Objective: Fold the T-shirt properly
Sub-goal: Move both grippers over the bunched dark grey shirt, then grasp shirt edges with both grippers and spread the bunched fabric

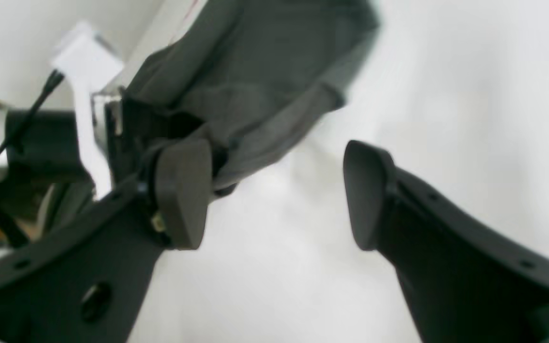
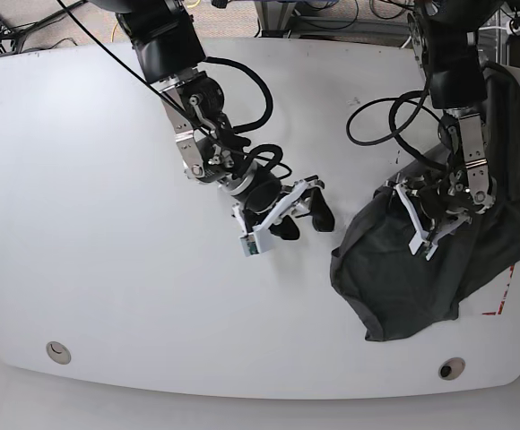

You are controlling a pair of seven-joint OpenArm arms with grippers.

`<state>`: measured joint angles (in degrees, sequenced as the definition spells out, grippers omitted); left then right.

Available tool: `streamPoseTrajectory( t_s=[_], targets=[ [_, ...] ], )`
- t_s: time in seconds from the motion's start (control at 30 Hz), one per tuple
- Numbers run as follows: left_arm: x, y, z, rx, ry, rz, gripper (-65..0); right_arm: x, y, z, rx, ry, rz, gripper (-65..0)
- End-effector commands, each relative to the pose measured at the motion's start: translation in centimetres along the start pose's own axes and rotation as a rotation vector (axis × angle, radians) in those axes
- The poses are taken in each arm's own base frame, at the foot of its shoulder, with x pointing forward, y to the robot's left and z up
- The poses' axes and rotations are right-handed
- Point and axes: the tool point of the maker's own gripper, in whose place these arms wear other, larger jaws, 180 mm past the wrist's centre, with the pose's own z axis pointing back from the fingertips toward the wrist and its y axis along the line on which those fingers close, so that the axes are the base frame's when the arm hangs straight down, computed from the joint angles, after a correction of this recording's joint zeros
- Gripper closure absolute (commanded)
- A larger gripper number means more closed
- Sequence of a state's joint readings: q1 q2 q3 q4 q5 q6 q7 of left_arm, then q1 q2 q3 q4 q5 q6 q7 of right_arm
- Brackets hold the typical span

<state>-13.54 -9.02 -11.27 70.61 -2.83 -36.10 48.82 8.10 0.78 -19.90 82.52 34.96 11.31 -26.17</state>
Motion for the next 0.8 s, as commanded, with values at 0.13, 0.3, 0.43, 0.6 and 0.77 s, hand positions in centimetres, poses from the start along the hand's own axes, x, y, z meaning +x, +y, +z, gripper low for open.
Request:
streamPoseTrajectory(
  t_s=[0.13, 0.3, 0.43, 0.6, 0.77],
  targets=[
    [-0.7, -5.3, -1.5, -0.12, 0.035, -0.069, -39.2, 3.7, -0.1, 2.2, 0.004, -0.076, 0.062, -41.5],
    [0.2, -9.8, -2.0, -0.212, 0.012, -0.128, -39.2, 4.0, -0.7, 3.5, -0.01, -0.082, 0.095, -41.5],
    [0.0, -13.6, -2.2, -0.276, 0.013, -0.161, -39.2, 4.4, -1.9, 4.9, -0.042, -0.101, 0.102, -41.5],
    [0.6, -17.0, -2.0, -0.328, 0.002, -0.203, -39.2, 4.9, -3.7, 5.9, -0.089, -0.123, 0.081, -41.5],
    [-0.4, -19.4, -2.1, -0.371, 0.024, -0.238, -39.2, 5.5, -5.4, 7.0, -0.134, -0.143, 0.073, -41.5]
  ],
)
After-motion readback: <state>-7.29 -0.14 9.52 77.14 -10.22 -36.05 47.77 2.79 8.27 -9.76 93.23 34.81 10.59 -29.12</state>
